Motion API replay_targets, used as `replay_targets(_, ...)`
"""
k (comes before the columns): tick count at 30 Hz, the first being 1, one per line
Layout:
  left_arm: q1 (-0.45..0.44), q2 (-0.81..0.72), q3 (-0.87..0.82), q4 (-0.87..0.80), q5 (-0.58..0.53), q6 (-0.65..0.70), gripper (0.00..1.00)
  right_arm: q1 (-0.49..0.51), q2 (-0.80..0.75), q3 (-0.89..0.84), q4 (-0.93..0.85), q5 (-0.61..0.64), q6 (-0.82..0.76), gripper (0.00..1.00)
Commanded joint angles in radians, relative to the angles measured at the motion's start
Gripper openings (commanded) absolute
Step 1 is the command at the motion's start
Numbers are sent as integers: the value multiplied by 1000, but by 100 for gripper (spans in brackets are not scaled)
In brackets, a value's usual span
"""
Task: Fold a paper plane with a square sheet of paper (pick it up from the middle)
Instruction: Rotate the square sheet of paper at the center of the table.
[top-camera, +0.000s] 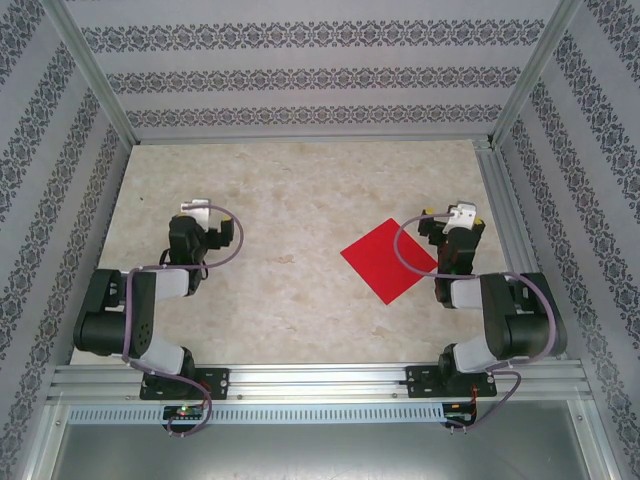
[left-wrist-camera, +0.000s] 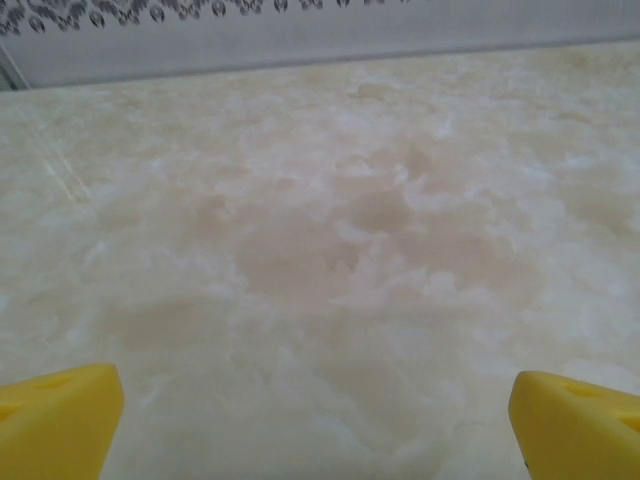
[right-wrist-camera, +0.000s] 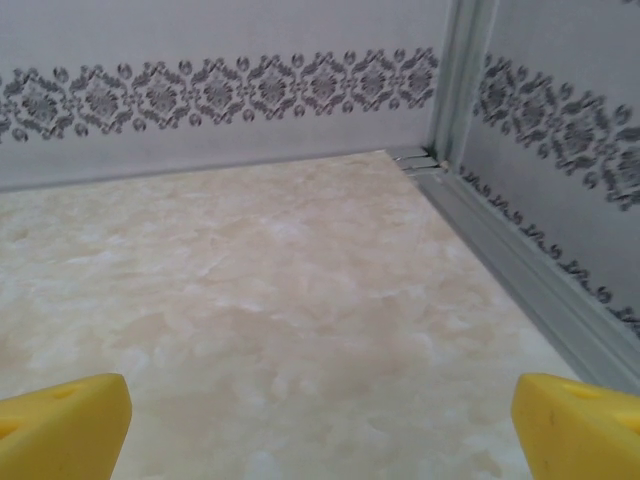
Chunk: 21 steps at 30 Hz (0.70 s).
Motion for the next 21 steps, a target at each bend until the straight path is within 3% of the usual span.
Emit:
replay_targets(1, -8, -88, 69, -168, -31, -28, 100, 46, -123, 55, -136, 145, -27, 98)
replay_targets(4, -7, -154, 123, -309, -34, -97, 100, 89, -201, 190, -462, 252, 58, 98)
replay_targets(8, -8, -228, 217, -512, -35, -218, 100, 94, -242, 354, -864, 152, 245, 98)
replay_targets(14, -8, -288, 345, -774, 49, -314, 100, 116, -206, 493, -1141, -200, 503, 98)
replay_targets(18, -8, -284, 404, -880, 95, -319, 100, 140, -136, 545, -1291, -305, 669, 98)
replay_targets(21, -8, -290, 402, -880, 142, -324, 100, 189, -92, 534, -1330, -272, 748, 98)
